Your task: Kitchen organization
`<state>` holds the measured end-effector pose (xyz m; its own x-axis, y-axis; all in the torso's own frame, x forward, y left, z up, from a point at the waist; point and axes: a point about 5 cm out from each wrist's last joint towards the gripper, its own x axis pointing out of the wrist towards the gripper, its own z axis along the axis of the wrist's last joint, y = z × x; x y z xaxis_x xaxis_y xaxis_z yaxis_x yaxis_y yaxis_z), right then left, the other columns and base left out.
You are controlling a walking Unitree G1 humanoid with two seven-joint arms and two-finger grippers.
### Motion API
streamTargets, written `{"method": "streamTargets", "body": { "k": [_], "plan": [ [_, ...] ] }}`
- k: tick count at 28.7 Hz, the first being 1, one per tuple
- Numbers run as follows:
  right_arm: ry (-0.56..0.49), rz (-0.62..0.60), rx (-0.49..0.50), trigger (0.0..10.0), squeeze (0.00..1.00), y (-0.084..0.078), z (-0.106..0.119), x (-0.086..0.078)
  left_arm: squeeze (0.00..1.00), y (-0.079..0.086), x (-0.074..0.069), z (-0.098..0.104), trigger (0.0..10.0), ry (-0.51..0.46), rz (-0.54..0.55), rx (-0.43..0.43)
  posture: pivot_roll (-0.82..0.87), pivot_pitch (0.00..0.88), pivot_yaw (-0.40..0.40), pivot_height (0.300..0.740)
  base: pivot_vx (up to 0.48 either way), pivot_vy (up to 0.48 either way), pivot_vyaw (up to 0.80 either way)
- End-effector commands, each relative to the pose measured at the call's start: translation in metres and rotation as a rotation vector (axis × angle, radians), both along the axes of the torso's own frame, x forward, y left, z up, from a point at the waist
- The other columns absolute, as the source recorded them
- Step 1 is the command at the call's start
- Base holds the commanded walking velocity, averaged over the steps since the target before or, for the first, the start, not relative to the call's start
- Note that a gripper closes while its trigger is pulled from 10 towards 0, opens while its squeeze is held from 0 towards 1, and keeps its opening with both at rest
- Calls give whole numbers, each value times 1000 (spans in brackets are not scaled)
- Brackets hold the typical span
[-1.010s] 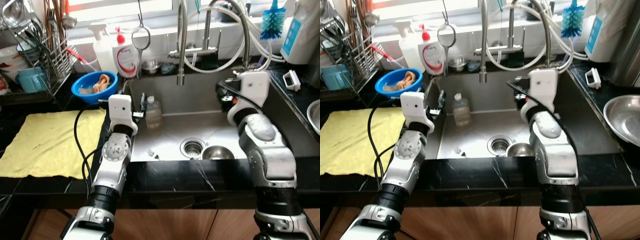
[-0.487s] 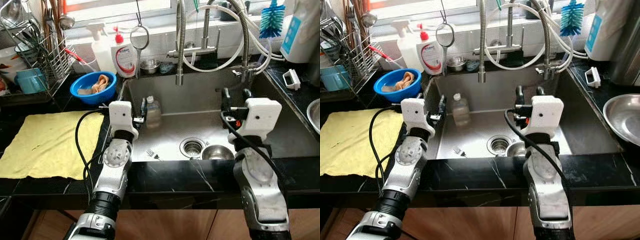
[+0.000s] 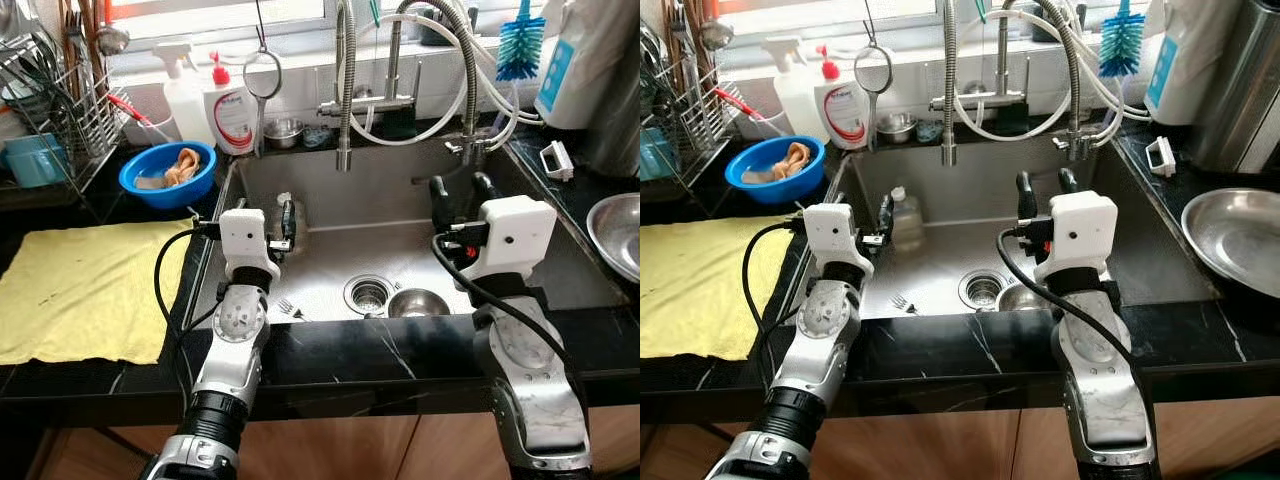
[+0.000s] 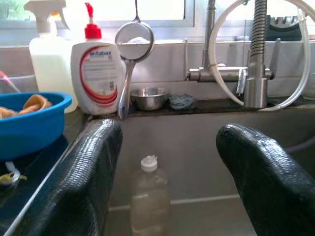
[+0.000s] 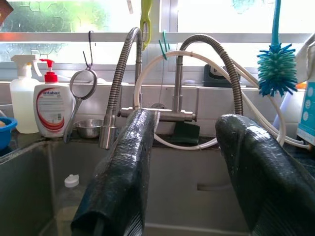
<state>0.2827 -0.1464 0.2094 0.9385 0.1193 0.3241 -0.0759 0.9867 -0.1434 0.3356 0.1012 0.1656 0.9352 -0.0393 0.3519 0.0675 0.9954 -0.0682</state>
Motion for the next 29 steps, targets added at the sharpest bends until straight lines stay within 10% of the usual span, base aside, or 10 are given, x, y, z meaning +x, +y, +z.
{"method": "streamTargets", "body": {
  "k": [1,29],
  "plan": [
    [3,29,18,10000,0,5,2,3,0,7,-3,-2,10000,-4,31,4,-315,0,54,740,0,0,0],
    [64,33,38,10000,0,15,-13,22,0,50,-18,20,10000,-63,186,62,-221,0,63,740,0,0,0]
  ]
}}
